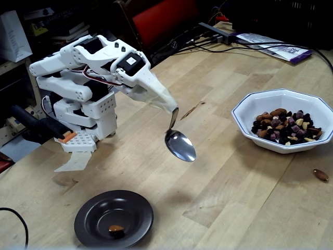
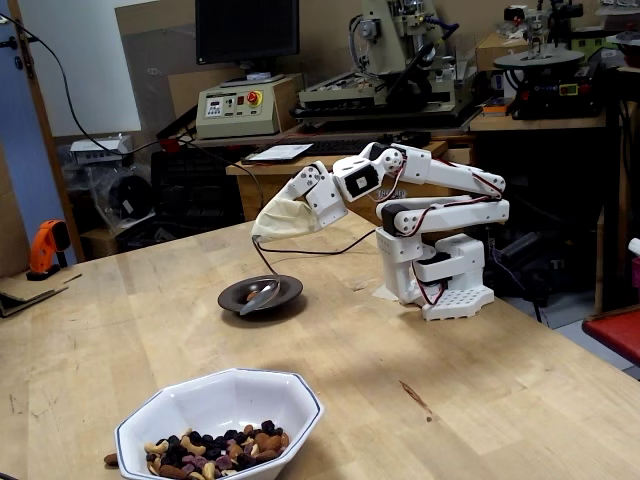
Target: Use spoon to transfer food from the white bowl to brown plate
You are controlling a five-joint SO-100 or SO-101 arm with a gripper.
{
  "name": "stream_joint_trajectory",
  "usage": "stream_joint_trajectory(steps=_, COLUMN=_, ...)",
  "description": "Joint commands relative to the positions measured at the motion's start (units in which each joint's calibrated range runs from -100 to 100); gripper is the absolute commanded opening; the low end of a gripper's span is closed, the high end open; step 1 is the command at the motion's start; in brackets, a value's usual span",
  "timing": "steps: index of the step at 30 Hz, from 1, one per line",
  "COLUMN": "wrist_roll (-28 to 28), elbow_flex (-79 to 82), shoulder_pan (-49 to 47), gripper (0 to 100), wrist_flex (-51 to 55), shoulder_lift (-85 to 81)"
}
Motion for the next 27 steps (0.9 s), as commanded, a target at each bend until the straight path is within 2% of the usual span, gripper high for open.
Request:
stream_joint_trajectory(steps=1, wrist_roll=0.29, elbow_flex=-0.53, shoulder_pan=0.29, gripper=4, wrist_flex=-0.60, shoulder_lift=0.00)
stream_joint_trajectory(steps=27, wrist_roll=0.29, elbow_flex=-0.88, shoulder_pan=0.36, gripper=4, wrist_flex=-0.60, shoulder_lift=-0.18)
